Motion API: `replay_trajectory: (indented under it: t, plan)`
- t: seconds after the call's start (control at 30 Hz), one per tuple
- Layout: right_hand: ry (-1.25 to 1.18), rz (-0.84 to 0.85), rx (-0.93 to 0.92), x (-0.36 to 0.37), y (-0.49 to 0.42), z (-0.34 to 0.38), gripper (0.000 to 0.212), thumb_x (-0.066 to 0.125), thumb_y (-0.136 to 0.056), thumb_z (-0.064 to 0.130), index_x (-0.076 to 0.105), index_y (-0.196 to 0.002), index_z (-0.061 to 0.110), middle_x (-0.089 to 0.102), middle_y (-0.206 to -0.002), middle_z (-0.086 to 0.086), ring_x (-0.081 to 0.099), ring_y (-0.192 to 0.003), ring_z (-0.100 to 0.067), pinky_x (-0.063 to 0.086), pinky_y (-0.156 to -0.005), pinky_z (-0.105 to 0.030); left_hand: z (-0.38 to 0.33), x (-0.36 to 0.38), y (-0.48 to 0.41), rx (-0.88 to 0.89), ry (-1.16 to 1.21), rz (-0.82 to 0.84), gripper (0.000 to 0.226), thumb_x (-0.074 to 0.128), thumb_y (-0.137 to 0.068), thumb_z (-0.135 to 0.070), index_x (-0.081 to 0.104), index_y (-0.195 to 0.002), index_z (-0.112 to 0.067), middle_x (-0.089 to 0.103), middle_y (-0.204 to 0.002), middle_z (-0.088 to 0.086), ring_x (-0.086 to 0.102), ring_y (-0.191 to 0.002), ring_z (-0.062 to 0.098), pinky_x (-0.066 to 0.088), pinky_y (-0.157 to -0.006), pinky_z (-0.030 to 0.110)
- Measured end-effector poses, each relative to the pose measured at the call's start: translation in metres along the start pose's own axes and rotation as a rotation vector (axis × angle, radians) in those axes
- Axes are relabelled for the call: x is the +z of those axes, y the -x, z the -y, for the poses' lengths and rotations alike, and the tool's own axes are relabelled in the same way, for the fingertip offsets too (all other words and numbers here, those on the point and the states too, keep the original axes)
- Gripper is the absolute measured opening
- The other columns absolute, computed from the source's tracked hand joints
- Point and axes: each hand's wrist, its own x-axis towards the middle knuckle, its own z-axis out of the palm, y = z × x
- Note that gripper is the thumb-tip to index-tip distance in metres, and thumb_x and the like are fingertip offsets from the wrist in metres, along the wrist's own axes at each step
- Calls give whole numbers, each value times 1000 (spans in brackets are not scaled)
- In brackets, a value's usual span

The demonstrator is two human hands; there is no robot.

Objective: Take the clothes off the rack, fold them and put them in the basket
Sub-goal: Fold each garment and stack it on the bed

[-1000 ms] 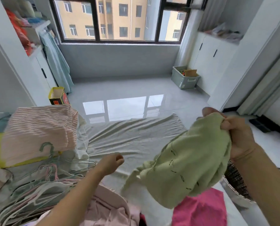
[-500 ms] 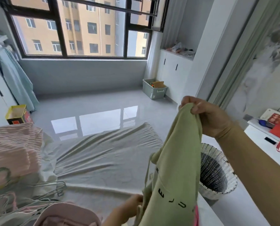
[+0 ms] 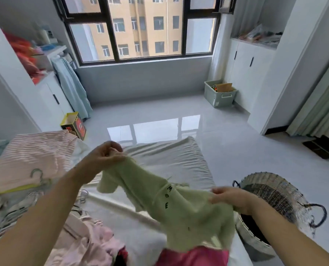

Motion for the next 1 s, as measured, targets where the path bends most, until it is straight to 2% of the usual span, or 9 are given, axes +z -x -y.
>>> replay_trajectory:
  t: [0.1,0.17,0.3,0.43,0.53,0.7,0.83,0.9,1.0]
  plan:
    - [-393,76,-214,-22,-6,4,55,91,-41,17,55,-81,3,59,-73,-10,57,-66,-20,50,-58,-28,1,-4,20,-106,-11,-32,44,75,-63,-20,56,-101,-6,58,-89,9,56,-77,15,49,-59,17]
    - [-420,105,-127,-18,-14,2,51,87,-56,20,62,-95,-3,67,-89,-18,64,-78,-25,55,-68,-34,22,3,34,-307,-230,-9,46,78,-65,-24,56,-102,-7,56,-91,9,53,-77,16,47,-58,18]
    - [20,98,247,3,-32,-19,51,68,-82,40,58,-117,4,68,-109,-14,67,-95,-24,55,-86,-39,77,20,50,-523,-735,86,33,71,-79,-42,56,-90,-16,58,-86,-1,51,-77,11,35,-59,19]
    - [264,51,136,10,-32,-20,31,74,-76,24,66,-98,3,66,-97,-10,63,-87,-21,51,-90,-44,104,23,60,-537,-1021,227,16,62,-86,-28,50,-83,-19,52,-85,-3,47,-79,10,29,-52,11]
    - [150,27,-53,11,-28,-7,15,74,-75,18,63,-80,10,60,-78,-1,59,-72,-11,50,-68,-31,112,11,58,-509,-663,-32,18,59,-89,-11,49,-74,-13,50,-69,4,45,-61,17,33,-48,20]
    - [68,-170,-315,24,-24,36,39,76,-58,36,47,-75,16,47,-72,-1,45,-69,-15,38,-63,-26,86,-17,29,-224,-197,-363,20,52,-93,-3,52,-76,-14,49,-68,10,40,-67,20,31,-59,29]
    - [448,-140,-151,29,-21,61,19,70,-78,33,55,-77,19,59,-78,1,51,-72,-13,44,-64,-27,57,-39,14,-101,239,-396,24,42,-95,-1,54,-80,-14,49,-75,10,44,-69,16,36,-64,28]
    - [670,-33,30,31,-24,55,8,65,-80,30,66,-82,22,68,-92,-4,59,-79,-14,50,-73,-32,57,-41,12,-136,173,-316,21,44,-93,-2,56,-79,-13,50,-76,11,44,-72,19,35,-63,29]
    - [787,-62,169,25,-30,46,22,64,-82,28,71,-87,7,63,-78,-2,52,-65,-10,43,-58,-23,53,-33,18,-225,-144,-156,14,61,-72,-25,56,-74,-11,50,-69,7,44,-66,18,31,-56,27]
